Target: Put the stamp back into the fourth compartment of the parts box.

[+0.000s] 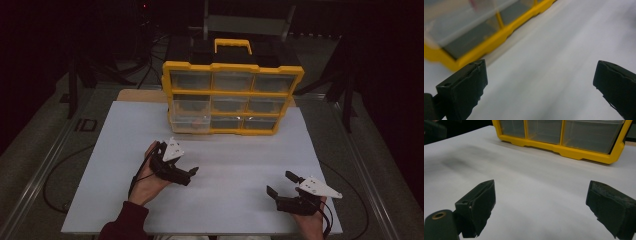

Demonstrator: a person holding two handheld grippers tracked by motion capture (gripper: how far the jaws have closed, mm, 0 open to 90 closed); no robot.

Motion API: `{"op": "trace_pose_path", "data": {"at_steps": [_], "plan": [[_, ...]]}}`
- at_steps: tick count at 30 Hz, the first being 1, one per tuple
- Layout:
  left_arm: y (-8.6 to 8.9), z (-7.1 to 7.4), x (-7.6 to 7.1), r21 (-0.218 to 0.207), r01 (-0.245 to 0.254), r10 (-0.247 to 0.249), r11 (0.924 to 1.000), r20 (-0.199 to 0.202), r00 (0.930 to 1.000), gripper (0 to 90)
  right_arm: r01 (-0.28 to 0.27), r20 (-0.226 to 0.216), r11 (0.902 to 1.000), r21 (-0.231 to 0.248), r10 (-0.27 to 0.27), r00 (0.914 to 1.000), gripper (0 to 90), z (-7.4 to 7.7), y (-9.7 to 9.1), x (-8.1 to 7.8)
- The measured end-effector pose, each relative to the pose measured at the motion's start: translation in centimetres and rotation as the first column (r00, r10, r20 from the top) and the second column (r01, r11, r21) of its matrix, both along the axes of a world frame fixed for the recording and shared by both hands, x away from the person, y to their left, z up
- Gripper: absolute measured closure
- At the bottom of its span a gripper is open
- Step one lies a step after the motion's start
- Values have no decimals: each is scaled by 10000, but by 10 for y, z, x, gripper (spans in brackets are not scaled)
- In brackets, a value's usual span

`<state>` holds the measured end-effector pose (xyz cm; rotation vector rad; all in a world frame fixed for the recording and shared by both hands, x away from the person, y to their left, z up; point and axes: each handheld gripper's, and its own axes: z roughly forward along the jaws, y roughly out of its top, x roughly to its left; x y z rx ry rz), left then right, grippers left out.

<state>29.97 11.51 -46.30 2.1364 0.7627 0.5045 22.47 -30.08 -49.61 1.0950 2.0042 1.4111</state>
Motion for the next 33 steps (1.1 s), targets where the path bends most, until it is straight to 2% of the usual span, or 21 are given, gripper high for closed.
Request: {"op": "trace_pose_path", "data": {"at_steps": [1,2,4,6,7,10,13,14,18,21,22,29,33], "plan": [[5,-7,-4,-24,-154,154,9999,-35,9999,1,-13,9,10000,-5,13,10000,93,0,0,0],[5,-7,-4,-24,-154,154,9999,-35,9999,1,-9,3,10000,-5,9,10000,93,0,0,0],[17,-20,-14,-165,-442,441,9989,-47,9990,1,-21,1,10000,-19,21,10000,93,0,0,0],[22,-23,-17,-252,-555,554,9981,-64,9984,1,-23,-6,10000,-13,23,10000,93,0,0,0],[33,-28,-25,-449,-808,807,9957,-33,9967,1,-30,-15,10000,-14,30,10000,93,0,0,0],[50,-29,-33,-591,-1157,1163,9915,80,9932,1,-69,16,10000,-32,70,10000,93,0,1,1],[57,-29,-37,-766,-1230,1249,9894,205,9920,1,-99,8,9999,-39,99,10000,93,0,1,0],[69,-29,-43,-914,-1460,1498,9850,353,9881,1,-112,20,9999,-63,112,9999,93,0,2,0],[88,-31,-52,-1177,-1829,1903,9761,549,9802,1,-176,-23,9998,-59,175,9998,93,0,1,1],[98,-32,-59,-1140,-2234,2326,9680,753,9696,1,-200,-36,9998,-73,200,9998,93,0,1,1],[101,-33,-61,-1169,-2282,2379,9666,777,9682,1,-214,-47,9997,-68,213,9998,93,0,1,1],[126,-30,-74,-1659,-2885,3058,9430,900,9478,1,-214,-40,9998,-52,214,9998,93,1,0,1],[135,-30,-80,-1714,-3138,3332,9339,987,9377,1,-269,-54,9996,-74,269,9996,93,1,1,1]]}}
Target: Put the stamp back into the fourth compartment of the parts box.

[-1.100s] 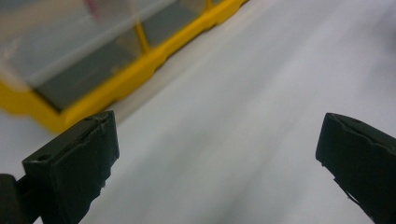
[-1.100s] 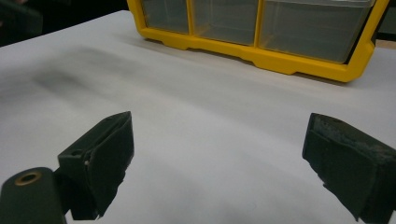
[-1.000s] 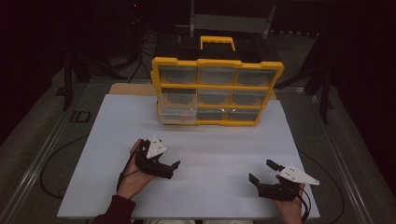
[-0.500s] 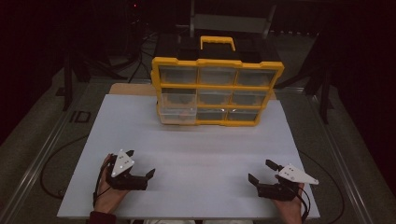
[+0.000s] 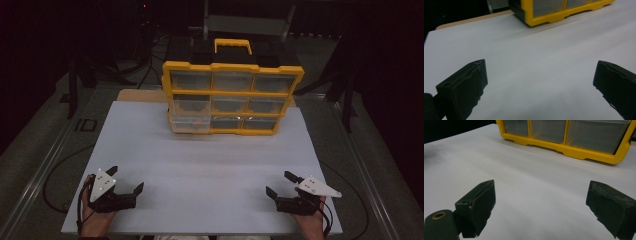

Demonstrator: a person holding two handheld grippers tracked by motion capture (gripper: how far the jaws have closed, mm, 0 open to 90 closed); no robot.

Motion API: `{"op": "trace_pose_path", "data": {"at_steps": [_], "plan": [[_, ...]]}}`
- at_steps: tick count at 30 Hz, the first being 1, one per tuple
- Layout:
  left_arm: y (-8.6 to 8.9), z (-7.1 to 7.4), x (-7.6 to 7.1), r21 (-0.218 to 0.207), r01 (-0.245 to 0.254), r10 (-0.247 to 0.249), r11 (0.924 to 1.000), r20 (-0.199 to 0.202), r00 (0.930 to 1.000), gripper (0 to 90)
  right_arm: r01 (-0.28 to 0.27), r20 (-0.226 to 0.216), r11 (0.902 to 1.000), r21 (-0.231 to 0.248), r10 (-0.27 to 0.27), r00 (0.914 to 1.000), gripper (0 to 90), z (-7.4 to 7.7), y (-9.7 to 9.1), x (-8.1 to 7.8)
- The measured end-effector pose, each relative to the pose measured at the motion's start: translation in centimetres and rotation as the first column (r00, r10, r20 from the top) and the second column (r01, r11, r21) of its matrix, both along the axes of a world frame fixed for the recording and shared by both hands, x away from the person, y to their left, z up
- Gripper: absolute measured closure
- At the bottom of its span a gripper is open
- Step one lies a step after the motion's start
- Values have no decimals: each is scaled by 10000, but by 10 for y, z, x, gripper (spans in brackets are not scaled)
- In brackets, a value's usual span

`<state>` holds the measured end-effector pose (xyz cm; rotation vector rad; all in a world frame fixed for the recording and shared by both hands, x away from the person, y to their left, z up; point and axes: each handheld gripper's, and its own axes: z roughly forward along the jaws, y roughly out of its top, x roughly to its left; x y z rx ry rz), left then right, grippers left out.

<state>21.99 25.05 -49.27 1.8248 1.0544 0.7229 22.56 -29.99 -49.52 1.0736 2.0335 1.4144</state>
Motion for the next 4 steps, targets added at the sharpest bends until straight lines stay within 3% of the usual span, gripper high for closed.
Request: {"op": "trace_pose_path", "data": {"at_steps": [4], "plan": [[7,1,-1,-143,-178,180,9997,104,9998,1,-42,-53,10000,-20,42,10000,92,0,0,0]]}}
